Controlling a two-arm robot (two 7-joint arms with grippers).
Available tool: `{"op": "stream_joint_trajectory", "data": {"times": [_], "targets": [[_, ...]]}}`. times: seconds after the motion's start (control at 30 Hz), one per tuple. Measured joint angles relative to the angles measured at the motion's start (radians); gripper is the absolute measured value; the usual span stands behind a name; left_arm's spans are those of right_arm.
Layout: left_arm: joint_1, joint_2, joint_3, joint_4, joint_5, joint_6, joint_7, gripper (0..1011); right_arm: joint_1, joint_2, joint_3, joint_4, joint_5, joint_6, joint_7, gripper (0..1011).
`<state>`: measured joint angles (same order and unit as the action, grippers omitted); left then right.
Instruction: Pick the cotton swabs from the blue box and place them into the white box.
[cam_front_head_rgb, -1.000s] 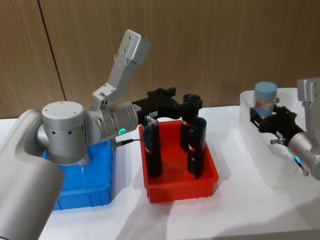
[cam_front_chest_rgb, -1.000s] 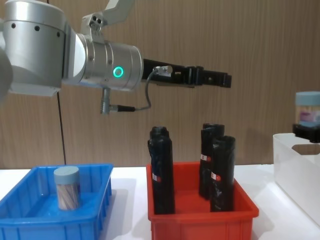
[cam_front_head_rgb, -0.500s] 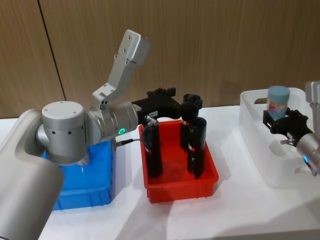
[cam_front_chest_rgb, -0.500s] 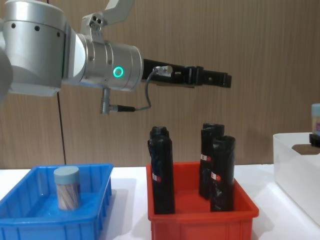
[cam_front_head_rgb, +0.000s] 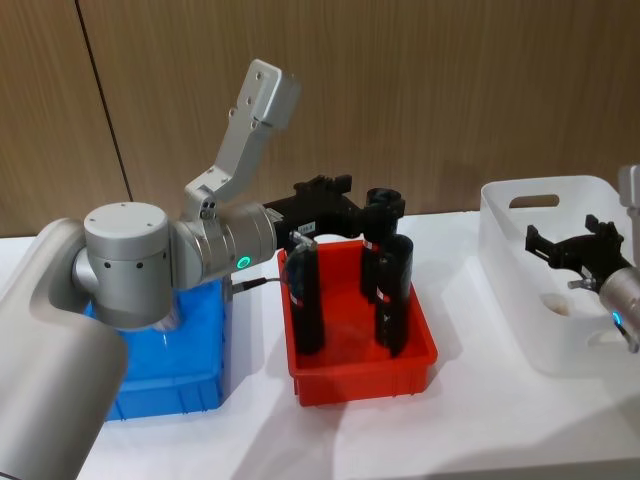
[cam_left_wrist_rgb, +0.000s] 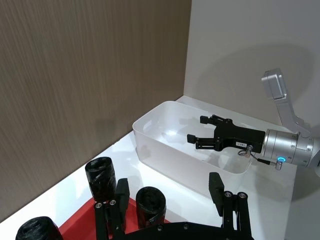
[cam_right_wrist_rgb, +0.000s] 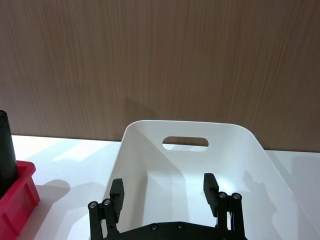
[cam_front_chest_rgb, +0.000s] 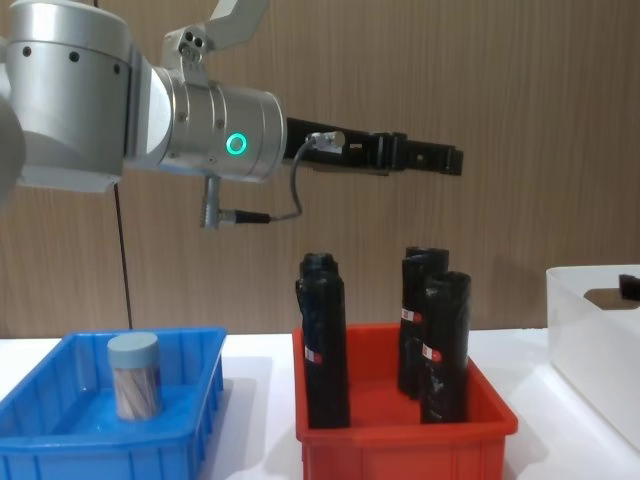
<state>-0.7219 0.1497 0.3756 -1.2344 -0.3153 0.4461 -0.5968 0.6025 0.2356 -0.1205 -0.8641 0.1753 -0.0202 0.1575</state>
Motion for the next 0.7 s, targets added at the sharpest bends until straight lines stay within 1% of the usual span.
{"op": "stream_joint_trajectory", "data": {"times": [0.3, 0.7], "targets": [[0.0, 0.0, 0.0, 0.0, 0.0, 0.0, 0.0, 1004, -0.003, 0.002, 0.006, 0.001, 0.007, -0.005, 0.001, 1001], [0.0, 0.0, 0.0, 0.0, 0.0, 0.0, 0.0, 1004, -0.015, 0.005, 0.012, -0.016, 0.011, -0.008, 0.004, 1001]]}}
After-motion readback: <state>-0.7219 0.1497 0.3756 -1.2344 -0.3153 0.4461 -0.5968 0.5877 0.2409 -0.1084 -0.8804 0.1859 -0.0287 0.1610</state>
